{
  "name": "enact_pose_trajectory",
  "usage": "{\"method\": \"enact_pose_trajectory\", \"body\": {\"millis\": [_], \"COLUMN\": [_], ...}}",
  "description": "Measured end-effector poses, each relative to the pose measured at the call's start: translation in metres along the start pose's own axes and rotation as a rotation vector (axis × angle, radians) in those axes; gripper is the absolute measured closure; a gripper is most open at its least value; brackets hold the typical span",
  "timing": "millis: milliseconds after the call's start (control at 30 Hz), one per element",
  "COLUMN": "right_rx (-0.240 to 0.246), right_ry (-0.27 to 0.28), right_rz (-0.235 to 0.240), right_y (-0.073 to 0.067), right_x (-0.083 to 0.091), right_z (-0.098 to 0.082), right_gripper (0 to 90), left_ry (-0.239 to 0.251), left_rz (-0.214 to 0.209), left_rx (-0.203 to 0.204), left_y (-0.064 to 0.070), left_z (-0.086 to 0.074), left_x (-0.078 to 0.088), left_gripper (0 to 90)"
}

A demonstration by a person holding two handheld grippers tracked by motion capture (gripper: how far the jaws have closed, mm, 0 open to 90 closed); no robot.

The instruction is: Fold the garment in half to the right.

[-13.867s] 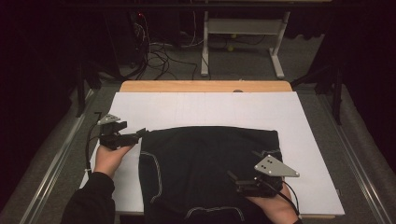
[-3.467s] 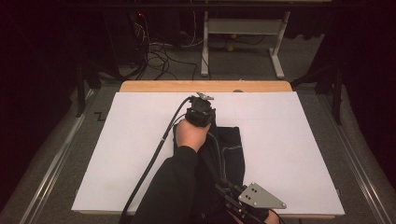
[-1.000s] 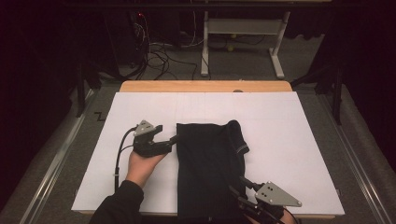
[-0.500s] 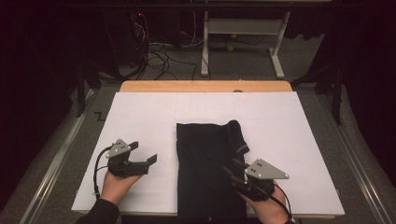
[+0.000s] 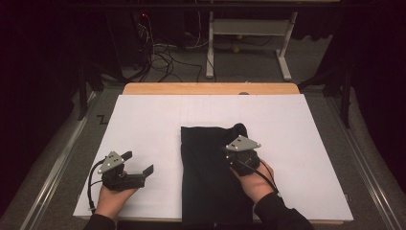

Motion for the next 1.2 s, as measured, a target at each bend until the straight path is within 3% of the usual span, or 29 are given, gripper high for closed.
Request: {"method": "enact_pose_trajectory", "body": {"millis": [133, 367, 533, 700, 800, 967, 1067, 1167, 1200], "right_rx": [-0.011, -0.097, -0.146, -0.199, -0.24, -0.27, -0.254, -0.252, -0.257], "right_ry": [-0.059, -0.095, -0.062, -0.001, 0.063, 0.193, 0.257, 0.303, 0.307], "right_rz": [-0.054, -0.108, -0.125, -0.14, -0.114, -0.04, -0.043, -0.055, -0.064], "right_y": [0.017, 0.05, 0.064, 0.077, 0.086, 0.095, 0.095, 0.095, 0.094], "right_x": [-0.013, -0.018, -0.009, 0.015, 0.03, 0.053, 0.065, 0.077, 0.08], "right_z": [-0.008, -0.039, -0.055, -0.069, -0.085, -0.106, -0.113, -0.119, -0.12], "right_gripper": [90.0, 90.0, 90.0, 87.0, 73.2, 34.3, 14.2, 0.1, 0.2], "left_ry": [0.001, -0.017, -0.025, -0.038, -0.039, -0.022, -0.009, -0.001, 0.001], "left_rz": [0.01, 0.007, -0.002, -0.006, -0.005, -0.005, -0.006, -0.009, -0.01], "left_rx": [-0.003, -0.009, -0.027, -0.034, -0.033, -0.026, -0.026, -0.032, -0.033], "left_y": [0.0, 0.002, 0.006, 0.007, 0.005, 0.004, 0.004, 0.005, 0.006], "left_z": [-0.003, -0.006, -0.006, -0.007, -0.007, -0.005, -0.003, -0.002, -0.002], "left_x": [0.004, 0.001, -0.002, -0.006, -0.007, -0.007, -0.007, -0.007, -0.007], "left_gripper": [0.0, 0.0, 0.0, 0.0, 0.0, 0.0, 0.0, 0.0, 0.0]}}
Point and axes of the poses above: each handheld gripper's, and its own axes: x roughly backward along the jaws, z roughly out of its top, y roughly to its right, the point moved 4 cm from there along -x, roughly forward along the jaws
